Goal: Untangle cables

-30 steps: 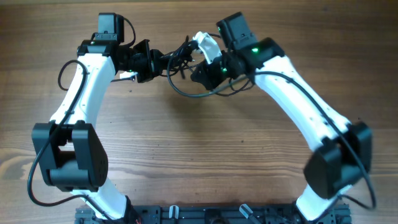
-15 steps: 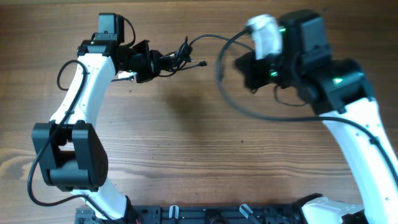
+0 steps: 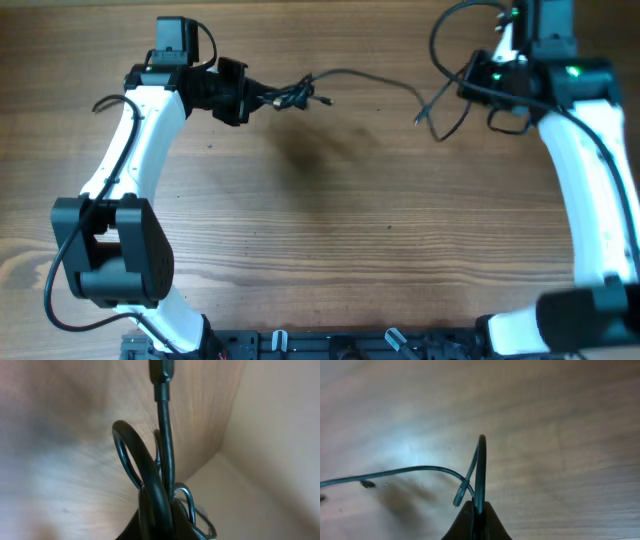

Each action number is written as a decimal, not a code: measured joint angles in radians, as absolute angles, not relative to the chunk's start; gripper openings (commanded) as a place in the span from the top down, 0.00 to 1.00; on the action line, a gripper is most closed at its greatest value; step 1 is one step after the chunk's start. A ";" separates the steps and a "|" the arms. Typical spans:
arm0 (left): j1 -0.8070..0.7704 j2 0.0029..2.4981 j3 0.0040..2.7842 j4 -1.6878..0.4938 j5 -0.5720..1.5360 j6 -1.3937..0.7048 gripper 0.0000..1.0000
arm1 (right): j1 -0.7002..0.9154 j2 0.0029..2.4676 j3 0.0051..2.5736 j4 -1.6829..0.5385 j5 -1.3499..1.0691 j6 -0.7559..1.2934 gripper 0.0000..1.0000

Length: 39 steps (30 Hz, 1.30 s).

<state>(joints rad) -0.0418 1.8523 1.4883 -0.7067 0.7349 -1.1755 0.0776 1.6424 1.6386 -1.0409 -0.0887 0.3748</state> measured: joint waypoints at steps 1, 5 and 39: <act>-0.042 1.852 1.488 -0.698 0.738 -1.097 0.96 | 0.078 1.681 1.639 -1.048 -0.121 0.348 0.96; -0.042 1.852 1.488 -0.663 0.775 -0.888 0.96 | 0.078 1.753 1.638 -1.079 -0.197 0.278 0.85; -0.196 1.852 1.488 -0.524 1.048 0.035 0.96 | 0.228 1.727 1.638 -0.948 -0.744 -0.162 0.52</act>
<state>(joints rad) -0.1963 1.8523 1.4876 -0.5243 1.0477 0.0353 0.2283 1.7267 1.6379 -0.9478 -0.7441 -0.1616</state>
